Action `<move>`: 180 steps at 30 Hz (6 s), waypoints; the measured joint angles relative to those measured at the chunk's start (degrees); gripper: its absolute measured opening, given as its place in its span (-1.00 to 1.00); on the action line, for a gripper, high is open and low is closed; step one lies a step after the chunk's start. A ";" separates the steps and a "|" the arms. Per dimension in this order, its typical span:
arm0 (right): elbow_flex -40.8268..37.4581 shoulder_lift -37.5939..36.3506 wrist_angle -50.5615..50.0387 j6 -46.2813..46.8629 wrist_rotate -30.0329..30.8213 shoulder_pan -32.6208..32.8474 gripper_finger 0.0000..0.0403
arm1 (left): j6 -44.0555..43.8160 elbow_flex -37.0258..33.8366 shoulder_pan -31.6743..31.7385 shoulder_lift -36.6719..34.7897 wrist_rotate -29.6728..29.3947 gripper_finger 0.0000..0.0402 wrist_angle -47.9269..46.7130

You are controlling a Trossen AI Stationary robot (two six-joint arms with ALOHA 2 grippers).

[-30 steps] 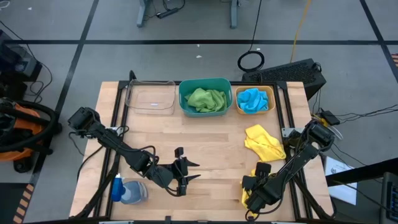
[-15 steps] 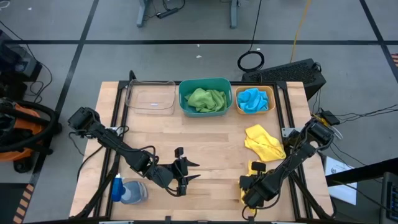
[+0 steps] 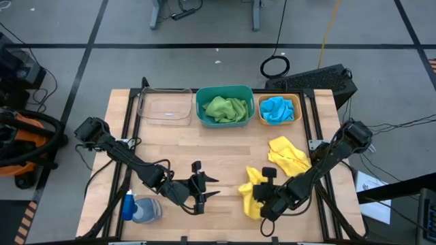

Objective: Sort microfiber towel by color & place in baskets
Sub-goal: Put the bottom yellow towel into the transparent bin

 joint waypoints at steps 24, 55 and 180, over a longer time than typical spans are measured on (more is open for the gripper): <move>0.05 -6.17 28.80 -21.78 31.24 -3.78 -1.00 | 26.06 -0.02 -4.18 -0.02 -12.35 -0.08 18.54; 0.09 -6.17 46.07 -24.55 18.67 -9.98 -0.97 | 45.62 -0.02 -6.54 3.45 -22.40 0.21 22.04; 0.09 -6.15 27.43 -25.13 26.84 -2.86 0.03 | 35.07 -12.60 71.73 -12.25 28.26 -0.79 -28.86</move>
